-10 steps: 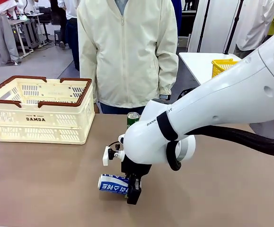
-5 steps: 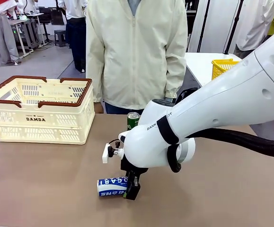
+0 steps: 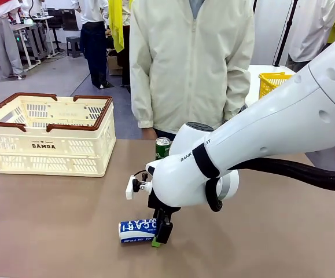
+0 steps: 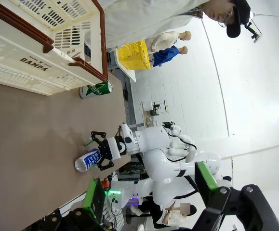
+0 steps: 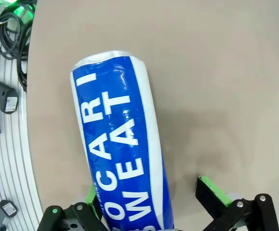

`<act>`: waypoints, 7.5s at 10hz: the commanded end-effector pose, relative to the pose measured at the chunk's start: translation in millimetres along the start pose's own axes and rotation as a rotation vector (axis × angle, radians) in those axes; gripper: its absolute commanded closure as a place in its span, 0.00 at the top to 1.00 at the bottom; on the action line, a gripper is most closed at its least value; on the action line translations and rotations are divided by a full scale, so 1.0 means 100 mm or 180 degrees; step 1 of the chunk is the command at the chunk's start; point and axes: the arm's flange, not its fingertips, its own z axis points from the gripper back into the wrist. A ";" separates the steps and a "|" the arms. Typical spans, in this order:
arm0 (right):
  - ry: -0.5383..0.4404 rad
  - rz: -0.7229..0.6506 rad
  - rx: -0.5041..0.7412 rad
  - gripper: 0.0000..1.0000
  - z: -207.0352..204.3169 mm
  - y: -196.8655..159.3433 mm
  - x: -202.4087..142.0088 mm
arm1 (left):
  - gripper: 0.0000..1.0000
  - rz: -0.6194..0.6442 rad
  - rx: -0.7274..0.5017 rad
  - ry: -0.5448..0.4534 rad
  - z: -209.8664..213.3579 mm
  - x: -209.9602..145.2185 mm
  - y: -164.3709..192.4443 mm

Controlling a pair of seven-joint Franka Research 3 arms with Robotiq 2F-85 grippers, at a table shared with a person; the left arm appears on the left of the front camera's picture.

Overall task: Place the drinks into the Shopping basket.
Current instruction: Pick up one drink and place it into the Shopping basket.

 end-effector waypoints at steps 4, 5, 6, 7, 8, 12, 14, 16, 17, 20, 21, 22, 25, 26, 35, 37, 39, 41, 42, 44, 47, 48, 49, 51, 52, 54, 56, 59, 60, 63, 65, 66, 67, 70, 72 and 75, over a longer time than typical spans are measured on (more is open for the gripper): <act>-0.0070 0.0042 0.0102 1.00 0.08 0.08 0.00 | 1.00 0.0006 -0.0039 0.0012 0.02 -0.01 -0.02; -0.0070 0.0061 0.0120 1.00 0.10 0.09 0.00 | 1.00 0.0006 -0.0039 0.0012 0.02 -0.01 -0.02; -0.0091 0.0070 0.0127 1.00 0.14 0.09 0.00 | 1.00 0.0006 -0.0039 0.0012 0.02 -0.01 -0.02; -0.0129 0.0098 0.0175 1.00 0.18 0.10 0.00 | 1.00 0.0006 -0.0039 0.0012 0.02 -0.01 -0.02; -0.0151 0.0116 0.0202 1.00 0.20 0.11 0.00 | 1.00 0.0006 -0.0039 0.0012 0.02 -0.01 -0.02; -0.0196 0.0206 0.0344 1.00 0.24 0.15 0.00 | 1.00 0.0006 -0.0039 0.0012 0.02 -0.01 -0.02; -0.0253 0.0218 0.0353 1.00 0.30 0.16 -0.01 | 1.00 0.0006 -0.0039 0.0012 0.02 -0.01 -0.02; -0.0342 0.0196 0.0251 1.00 0.47 0.19 -0.07 | 1.00 0.0006 -0.0039 0.0012 0.02 -0.01 -0.02; -0.0456 0.0189 0.0182 1.00 0.65 0.21 -0.13 | 1.00 0.0006 -0.0039 0.0012 0.02 -0.01 -0.02; -0.1096 -0.0985 0.0665 1.00 1.74 0.45 -0.88 | 1.00 0.0006 -0.0039 0.0012 0.02 -0.01 -0.02; -0.1453 -0.1369 0.0868 1.00 2.06 0.54 -1.28 | 1.00 0.0006 -0.0039 0.0012 0.02 -0.01 -0.02; -0.1963 -0.1978 0.0963 1.00 2.36 0.59 -1.75 | 1.00 0.0006 -0.0039 0.0012 0.02 -0.01 -0.02; -0.3362 -0.3799 0.1538 1.00 2.79 0.46 -3.02 | 1.00 0.0006 -0.0039 0.0012 0.02 -0.01 -0.02; -0.3948 -0.3918 0.1938 1.00 2.83 0.46 -3.52 | 1.00 0.0006 -0.0039 0.0012 0.02 -0.01 -0.02; -0.3879 -0.3909 0.1737 1.00 2.90 0.61 -4.60 | 1.00 0.0006 -0.0039 0.0012 0.02 -0.01 -0.02; -0.3879 -0.3909 0.1737 1.00 2.90 0.61 -4.60 | 1.00 0.0073 -0.0086 0.0314 -0.11 -0.05 -0.22; -0.3879 -0.3909 0.1737 1.00 2.90 0.61 -4.60 | 1.00 -0.0374 0.0763 0.0624 -1.06 -0.54 -0.72; -0.3879 -0.3909 0.1737 1.00 2.90 0.61 -4.60 | 1.00 -0.1145 0.1177 0.1289 -2.08 -1.23 -1.10; -0.3879 -0.3909 0.1737 1.00 2.90 0.61 -4.60 | 1.00 -0.1624 0.1345 0.1587 -2.53 -1.58 -1.22; -0.3879 -0.3909 0.1737 1.00 2.90 0.61 -4.60 | 1.00 -0.2568 0.1527 0.1582 -3.24 -2.21 -1.22; -0.3879 -0.3909 0.1737 1.00 2.90 0.61 -4.60 | 1.00 -0.3010 0.2204 0.1691 -4.12 -2.88 -0.70; -0.3879 -0.3909 0.1737 1.00 2.90 0.61 -4.60 | 1.00 -0.3151 0.2483 0.1415 -4.31 -2.90 -0.50; -0.3879 -0.3909 0.1737 1.00 2.90 0.61 -4.60 | 1.00 -0.2995 0.2697 0.1292 -4.39 -2.82 -0.37; -0.3879 -0.3909 0.1737 1.00 2.90 0.61 -4.60 | 1.00 -0.3136 0.2270 0.1762 -4.31 -2.87 -0.99; -0.3879 -0.3909 0.1737 1.00 2.90 0.61 -4.60 | 1.00 -0.3136 0.2270 0.1762 -4.31 -2.87 -0.99; -0.3879 -0.3909 0.1737 1.00 2.90 0.61 -4.60 | 1.00 -0.3141 0.2371 0.1637 -4.44 -2.88 -0.86; -0.3879 -0.3909 0.1737 1.00 2.90 0.61 -4.60 | 1.00 -0.4412 0.0681 0.3410 -4.81 -2.39 -0.65; -0.3879 -0.3909 0.1737 1.00 2.90 0.61 -4.60 | 1.00 -0.5105 0.0783 0.3834 -4.75 -1.99 -0.36; -0.3879 -0.3909 0.1737 1.00 2.90 0.61 -4.60 | 1.00 -0.5287 0.1046 0.3837 -4.75 -2.06 -0.29; -0.3879 -0.3909 0.1737 1.00 2.90 0.61 -4.60 | 1.00 -0.5192 0.1036 0.3975 -4.80 -2.02 -0.14; -0.3879 -0.3909 0.1737 1.00 2.90 0.61 -4.60 | 1.00 -0.5393 0.1092 0.3769 -4.84 -2.11 -0.20; -0.3879 -0.3909 0.1737 1.00 2.90 0.61 -4.60 | 1.00 -0.5329 0.1386 0.3668 -4.87 -2.09 -0.12; -0.3879 -0.3909 0.1737 1.00 2.90 0.61 -4.60 | 1.00 -0.5259 0.1495 0.3604 -4.91 -2.10 -0.03; -0.3879 -0.3909 0.1737 1.00 2.90 0.61 -4.60 | 1.00 -0.5132 0.1717 0.3505 -5.02 -2.16 0.34; -0.3879 -0.3909 0.1737 1.00 2.90 0.61 -4.60 | 1.00 -0.5103 0.1779 0.3721 -5.14 -2.32 0.52; -0.3879 -0.3909 0.1737 1.00 2.90 0.61 -4.60 | 1.00 -0.5046 0.1957 0.3950 -5.33 -2.43 0.76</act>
